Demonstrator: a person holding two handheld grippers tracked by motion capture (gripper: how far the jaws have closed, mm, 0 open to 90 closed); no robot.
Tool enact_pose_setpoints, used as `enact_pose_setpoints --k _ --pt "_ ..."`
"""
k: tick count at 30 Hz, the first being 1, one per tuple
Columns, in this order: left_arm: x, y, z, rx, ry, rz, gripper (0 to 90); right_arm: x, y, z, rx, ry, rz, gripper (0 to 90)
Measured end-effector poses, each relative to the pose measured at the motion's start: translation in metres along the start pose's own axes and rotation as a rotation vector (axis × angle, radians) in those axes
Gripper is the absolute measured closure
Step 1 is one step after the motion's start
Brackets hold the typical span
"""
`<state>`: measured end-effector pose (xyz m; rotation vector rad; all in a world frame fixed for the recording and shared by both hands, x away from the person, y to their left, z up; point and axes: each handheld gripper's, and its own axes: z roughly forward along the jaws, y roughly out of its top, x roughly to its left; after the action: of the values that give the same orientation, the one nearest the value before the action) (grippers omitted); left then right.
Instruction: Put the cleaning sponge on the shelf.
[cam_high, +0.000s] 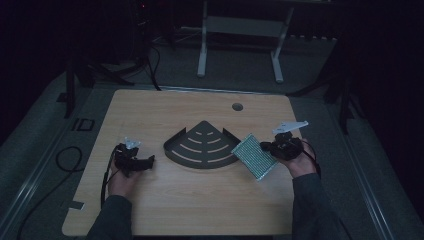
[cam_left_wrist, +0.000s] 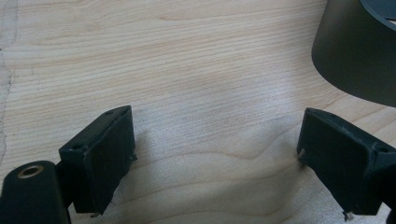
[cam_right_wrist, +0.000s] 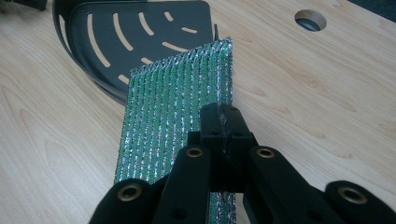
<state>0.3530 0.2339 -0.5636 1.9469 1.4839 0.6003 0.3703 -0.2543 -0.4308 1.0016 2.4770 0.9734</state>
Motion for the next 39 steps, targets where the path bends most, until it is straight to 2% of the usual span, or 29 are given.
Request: enact_pose_setpoints --k 15,26,39 --pt "0.000 0.000 0.000 -0.001 0.000 -0.001 11.6 -0.003 0.015 0.006 0.012 -0.001 -0.015 89.6" --pt "0.000 0.000 0.000 -0.001 0.000 0.000 11.6 -0.003 0.029 0.017 0.033 -0.002 -0.028 89.7" --pt "0.000 0.000 0.000 -0.001 0.001 0.000 11.6 -0.006 0.047 0.027 0.024 0.004 -0.024 89.7"
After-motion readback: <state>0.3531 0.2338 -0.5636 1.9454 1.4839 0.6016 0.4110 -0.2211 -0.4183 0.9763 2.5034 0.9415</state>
